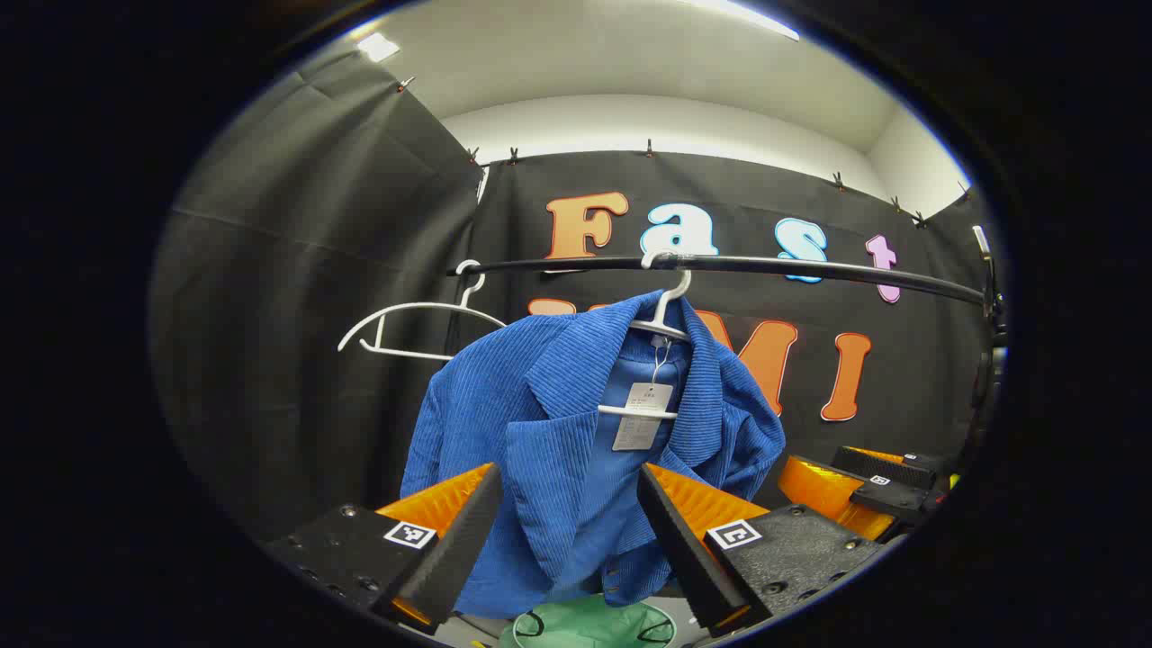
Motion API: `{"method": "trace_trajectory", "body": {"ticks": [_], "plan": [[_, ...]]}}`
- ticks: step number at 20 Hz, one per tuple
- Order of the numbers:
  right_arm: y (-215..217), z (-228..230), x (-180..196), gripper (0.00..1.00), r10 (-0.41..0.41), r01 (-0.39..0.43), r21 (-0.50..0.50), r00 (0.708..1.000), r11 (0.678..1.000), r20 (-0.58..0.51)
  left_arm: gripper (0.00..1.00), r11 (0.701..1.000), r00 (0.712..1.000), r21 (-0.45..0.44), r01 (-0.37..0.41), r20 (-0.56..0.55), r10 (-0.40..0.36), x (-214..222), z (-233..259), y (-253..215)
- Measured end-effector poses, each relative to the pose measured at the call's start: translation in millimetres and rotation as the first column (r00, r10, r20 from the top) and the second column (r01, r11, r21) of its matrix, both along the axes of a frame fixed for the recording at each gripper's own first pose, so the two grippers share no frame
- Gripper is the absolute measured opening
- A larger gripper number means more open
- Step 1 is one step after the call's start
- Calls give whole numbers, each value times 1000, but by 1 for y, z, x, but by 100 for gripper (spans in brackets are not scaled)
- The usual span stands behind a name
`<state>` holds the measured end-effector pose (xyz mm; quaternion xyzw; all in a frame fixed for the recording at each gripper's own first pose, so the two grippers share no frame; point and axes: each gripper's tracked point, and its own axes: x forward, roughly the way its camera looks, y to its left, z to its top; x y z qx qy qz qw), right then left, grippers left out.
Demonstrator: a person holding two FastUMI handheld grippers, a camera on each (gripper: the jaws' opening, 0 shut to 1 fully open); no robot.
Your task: Grasp the clothes on the hanger with both hands and then place them into the laundry hamper below.
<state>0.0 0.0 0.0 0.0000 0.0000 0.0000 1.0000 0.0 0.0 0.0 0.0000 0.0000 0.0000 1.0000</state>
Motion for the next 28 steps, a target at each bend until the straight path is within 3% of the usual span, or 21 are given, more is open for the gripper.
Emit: {"method": "trace_trajectory", "body": {"ticks": [1, 5, 14, 15, 16, 25, 26, 28], "plan": [[-1, -1, 1, 98, -1, 1, 0, 1000, 1000, -3, 95, 1000, 1000, 1, -1, -1, 1, 0, 0, 0], [-7, -1, -1, 98, -24, 24, -9, 1000, 1000, -4, 92, 1000, 1000, 1, 11, 2, -11, -1, 1, -4], [-36, 8, -28, 98, -161, 162, -39, 986, 986, 38, 92, 997, 997, -1, 79, 4, -79, -8, -2, -21], [-36, 8, -29, 98, -160, 162, -38, 986, 986, 40, 92, 997, 997, 0, 83, 2, -83, -8, -3, -23], [-35, 7, -32, 89, -161, 162, -39, 986, 986, 37, 92, 996, 996, 1, 87, -1, -87, -9, -4, -23], [-12, -7, -21, 89, -121, 121, -42, 993, 992, 1, 92, 996, 995, 10, 93, -32, -93, 3, -11, -13], [-9, -9, -17, 89, -123, 123, -41, 992, 992, -4, 98, 996, 995, 11, 92, -37, -92, 7, -12, -9], [-2, -10, -12, 89, -116, 115, -37, 993, 993, -7, 95, 996, 995, 9, 90, -43, -89, 17, -13, -2]]}}
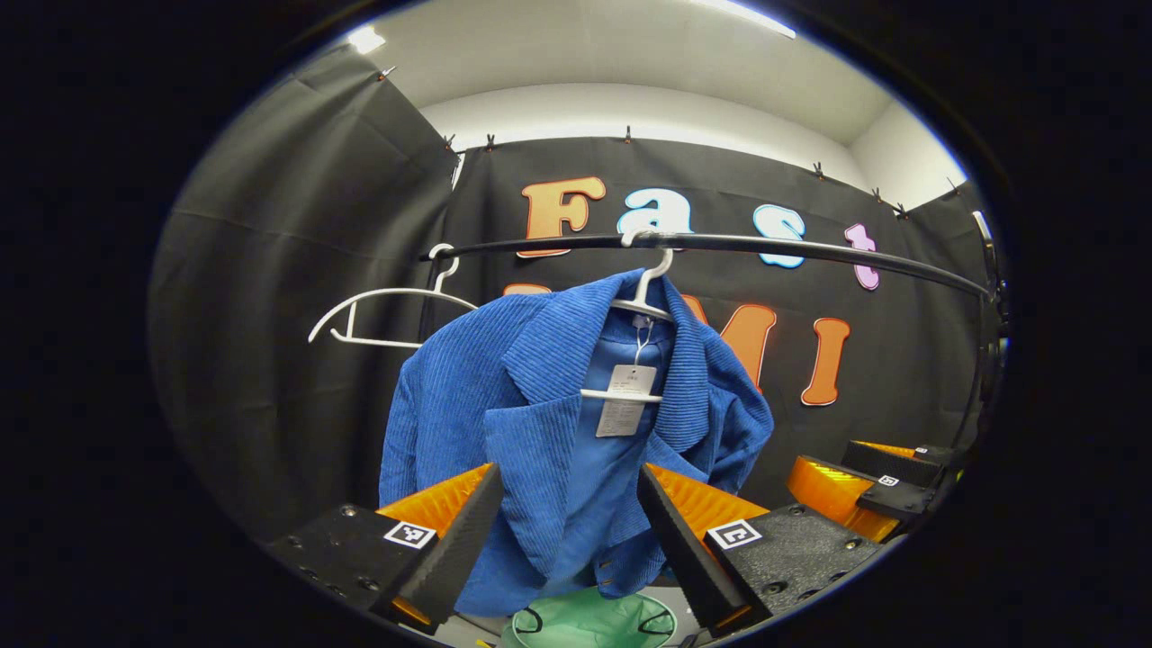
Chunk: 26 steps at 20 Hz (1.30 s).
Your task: Grasp the clothes on the hanger with both hands and then place them into the laundry hamper below.
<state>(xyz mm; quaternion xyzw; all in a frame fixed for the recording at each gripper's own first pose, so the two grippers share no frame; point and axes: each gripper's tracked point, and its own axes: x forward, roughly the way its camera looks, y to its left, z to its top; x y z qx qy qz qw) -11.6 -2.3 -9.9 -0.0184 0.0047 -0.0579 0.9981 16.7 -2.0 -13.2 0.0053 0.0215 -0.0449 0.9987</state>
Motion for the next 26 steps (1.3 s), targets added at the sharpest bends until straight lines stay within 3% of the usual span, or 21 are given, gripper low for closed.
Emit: {"method": "trace_trajectory", "body": {"ticks": [7, 8, 13, 17, 21, 23, 26], "plan": [[19, -1, 29, 89, 5, -5, 14, 1000, 1000, 10, 92, 1000, 999, 21, 4, -32, -3, 37, -14, 24], [22, -1, 34, 98, 6, -6, 10, 1000, 1000, 11, 92, 1000, 999, 22, 12, -33, -11, 43, -15, 27], [32, -15, 68, 97, -3, 4, 35, 1000, 999, -21, 95, 996, 996, 20, 81, -39, -80, 65, -20, 26], [33, -23, 95, 97, -14, 16, 77, 1000, 997, -27, 92, 990, 991, 47, 132, -36, -130, 80, -23, 23], [54, -21, 117, 97, 34, -34, 1, 999, 999, -6, 92, 986, 987, 40, 161, -31, -160, 90, -25, 24], [48, -22, 129, 95, -4, 2, -69, 1000, 998, -22, 92, 986, 986, 27, 167, -32, -166, 94, -24, 25], [54, -21, 151, 94, 4, -7, -159, 1000, 987, -19, 91, 984, 984, 21, 178, -33, -178, 95, -25, 24]]}}
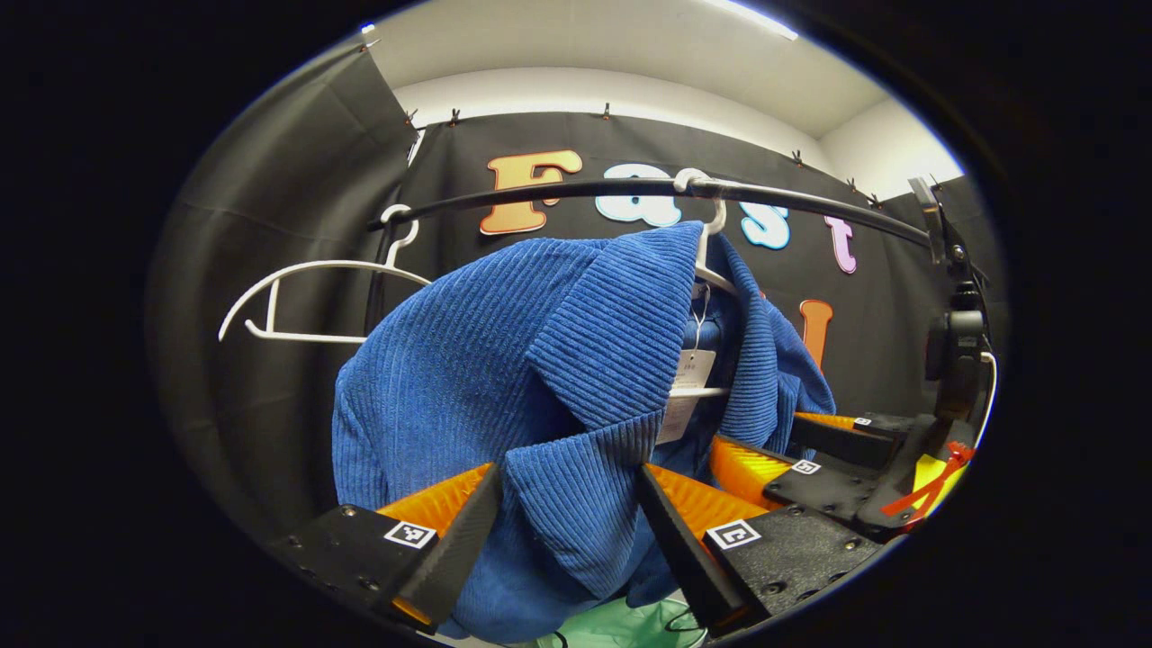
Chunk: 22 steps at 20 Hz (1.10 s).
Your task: Grasp the clothes on the hanger with both hands and then place them into the laundry hamper below.
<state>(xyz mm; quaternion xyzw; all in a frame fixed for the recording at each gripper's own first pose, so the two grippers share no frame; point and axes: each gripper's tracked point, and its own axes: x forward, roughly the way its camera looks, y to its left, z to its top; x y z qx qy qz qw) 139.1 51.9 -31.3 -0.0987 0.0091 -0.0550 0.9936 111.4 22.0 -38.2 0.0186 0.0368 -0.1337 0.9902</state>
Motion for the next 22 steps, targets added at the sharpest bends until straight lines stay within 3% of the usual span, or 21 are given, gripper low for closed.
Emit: {"method": "trace_trajectory", "body": {"ticks": [1, 6, 8, 9, 11, 12, 13, 15, 17, 18, 19, 20, 21, 22], "plan": [[1, -5, 3, 94, 2, -2, 5, 1000, 1000, -16, 94, 1000, 1000, 2, 2, -1, -2, 0, -1, 0], [-2, -16, 11, 95, 29, -25, 69, 998, 997, -51, 86, 1000, 1000, 1, -1, -3, 1, 4, -1, 2], [-4, -16, 10, 75, 50, -45, 88, 997, 995, -54, 82, 1000, 1000, 4, -3, -1, 3, 5, -1, 5], [-5, -17, 9, 77, 62, -56, 101, 997, 993, -56, 80, 1000, 1000, 3, 0, 0, 0, 6, -1, 3], [-7, -17, 9, 60, 81, -72, 131, 995, 989, -60, 72, 1000, 1000, -3, 6, 5, -6, 5, 0, -3], [-7, -17, 9, 52, 89, -80, 149, 994, 986, -55, 61, 1000, 1000, -11, 12, 7, -12, 3, 0, -3], [-7, -16, 7, 34, 96, -87, 168, 994, 982, -50, 59, 999, 1000, -19, 26, 1, -26, 1, 1, -6], [-10, -16, 4, 17, 115, -103, 208, 992, 973, -50, 47, 999, 999, -12, 39, -6, -39, -2, 1, -8], [-11, -14, 0, 20, 148, -131, 260, 988, 957, -49, 36, 999, 999, 2, 36, 10, -36, -5, 6, -6], [-12, -12, -2, 20, 165, -146, 290, 985, 946, -43, 25, 1000, 1000, 20, -6, 25, 6, -7, 9, 1], [-13, -11, -6, 20, 185, -163, 326, 982, 931, -36, 13, 1000, 1000, 18, -1, 26, 0, -11, 13, 0], [-13, -10, -9, 20, 206, -181, 367, 978, 912, -28, 1, 997, 998, -27, 66, 10, -66, -20, 14, -16], [-13, -8, -12, 20, 225, -197, 411, 974, 890, -20, 0, 990, 993, -77, 116, -11, -117, -29, 18, -27], [-14, -7, -14, 20, 241, -210, 452, 971, 867, -11, 0, 989, 993, -90, 118, -15, -119, -31, 22, -28]]}}
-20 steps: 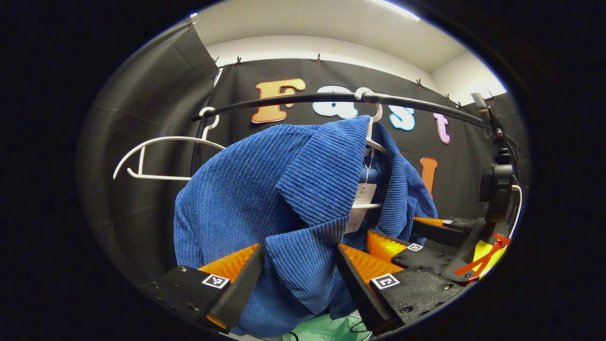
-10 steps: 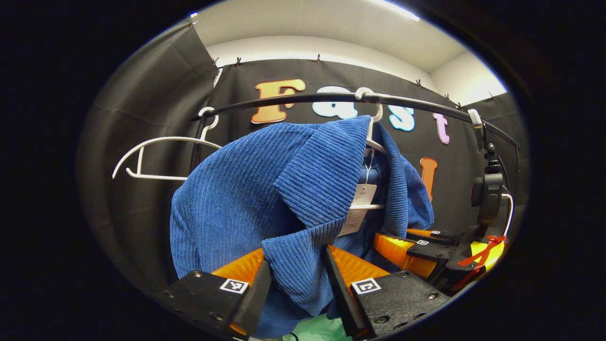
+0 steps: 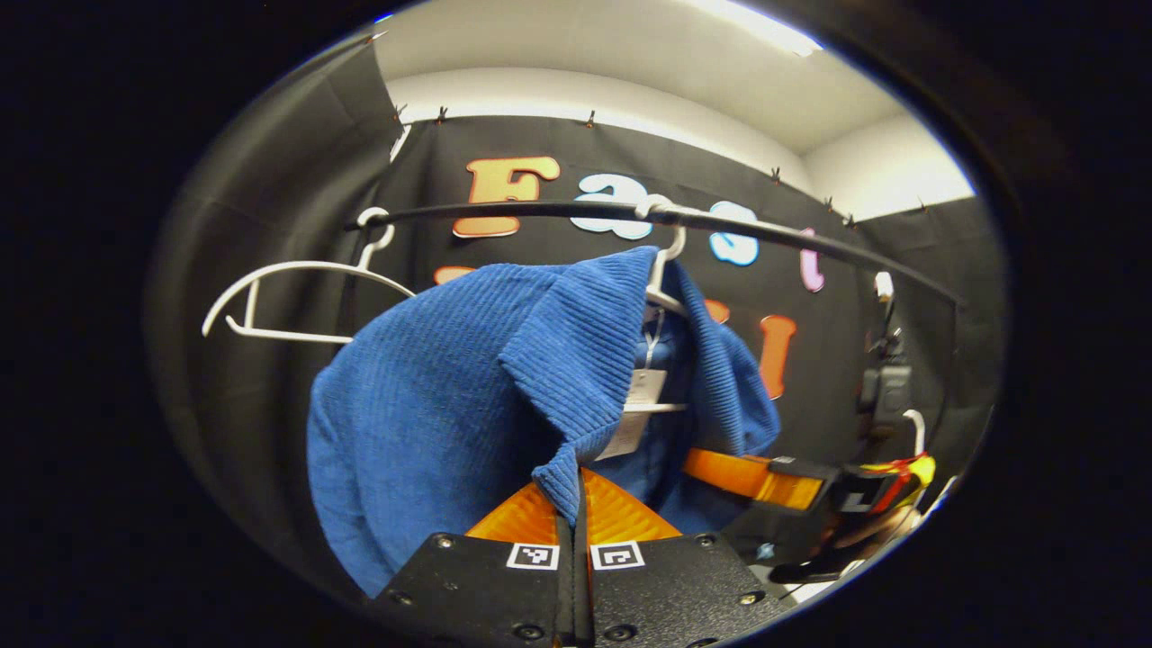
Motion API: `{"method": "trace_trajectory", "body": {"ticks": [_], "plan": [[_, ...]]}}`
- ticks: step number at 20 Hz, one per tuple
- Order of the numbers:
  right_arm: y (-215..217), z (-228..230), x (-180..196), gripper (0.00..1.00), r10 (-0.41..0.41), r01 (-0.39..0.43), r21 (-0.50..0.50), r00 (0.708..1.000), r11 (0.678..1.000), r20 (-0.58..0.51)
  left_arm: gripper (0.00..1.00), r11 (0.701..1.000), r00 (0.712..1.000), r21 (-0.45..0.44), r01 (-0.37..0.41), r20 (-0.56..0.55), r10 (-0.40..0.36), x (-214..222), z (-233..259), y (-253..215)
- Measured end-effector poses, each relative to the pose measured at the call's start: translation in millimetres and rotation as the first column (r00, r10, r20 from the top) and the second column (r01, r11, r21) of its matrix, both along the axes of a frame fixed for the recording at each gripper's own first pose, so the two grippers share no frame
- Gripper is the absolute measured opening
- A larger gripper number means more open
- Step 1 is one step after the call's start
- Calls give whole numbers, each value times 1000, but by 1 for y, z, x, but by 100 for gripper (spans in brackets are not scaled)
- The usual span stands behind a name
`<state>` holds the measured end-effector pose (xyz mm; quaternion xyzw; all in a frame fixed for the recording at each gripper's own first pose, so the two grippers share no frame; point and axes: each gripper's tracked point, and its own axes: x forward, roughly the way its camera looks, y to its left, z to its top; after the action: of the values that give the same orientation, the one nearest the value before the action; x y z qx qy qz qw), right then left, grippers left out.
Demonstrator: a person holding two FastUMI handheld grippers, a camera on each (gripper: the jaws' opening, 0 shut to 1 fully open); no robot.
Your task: Grasp the clothes on the hanger with both hands and then place them into the laundry hamper below.
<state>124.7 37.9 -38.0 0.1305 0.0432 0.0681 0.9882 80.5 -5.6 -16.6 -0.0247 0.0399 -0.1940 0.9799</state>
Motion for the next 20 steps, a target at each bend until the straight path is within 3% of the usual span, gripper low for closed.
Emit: {"method": "trace_trajectory", "body": {"ticks": [1, 2, 4, 8, 14, 20], "plan": [[-7, 2, -2, 20, -7, 7, 45, 1000, 999, 1, 0, 1000, 1000, 17, -17, 11, 17, -1, 7, 8], [-10, 6, -2, 7, 11, -10, 100, 1000, 995, -3, 0, 999, 999, 31, -28, 24, 28, -1, 13, 13], [-12, 12, -9, 8, 48, -48, 188, 999, 981, 5, 0, 999, 999, 22, -28, 35, 27, -9, 27, 15], [-15, 24, -19, 7, 112, -111, 272, 994, 956, 15, 0, 999, 998, -12, -36, 47, 37, -22, 54, 28], [-24, 58, -24, 7, 199, -210, 467, 977, 859, 73, 0, 999, 997, -22, -39, 68, 40, -35, 82, 43], [-49, 92, -24, 7, 205, -256, 594, 967, 762, 154, 2, 998, 991, -1, -59, 123, 58, -36, 115, 67]]}}
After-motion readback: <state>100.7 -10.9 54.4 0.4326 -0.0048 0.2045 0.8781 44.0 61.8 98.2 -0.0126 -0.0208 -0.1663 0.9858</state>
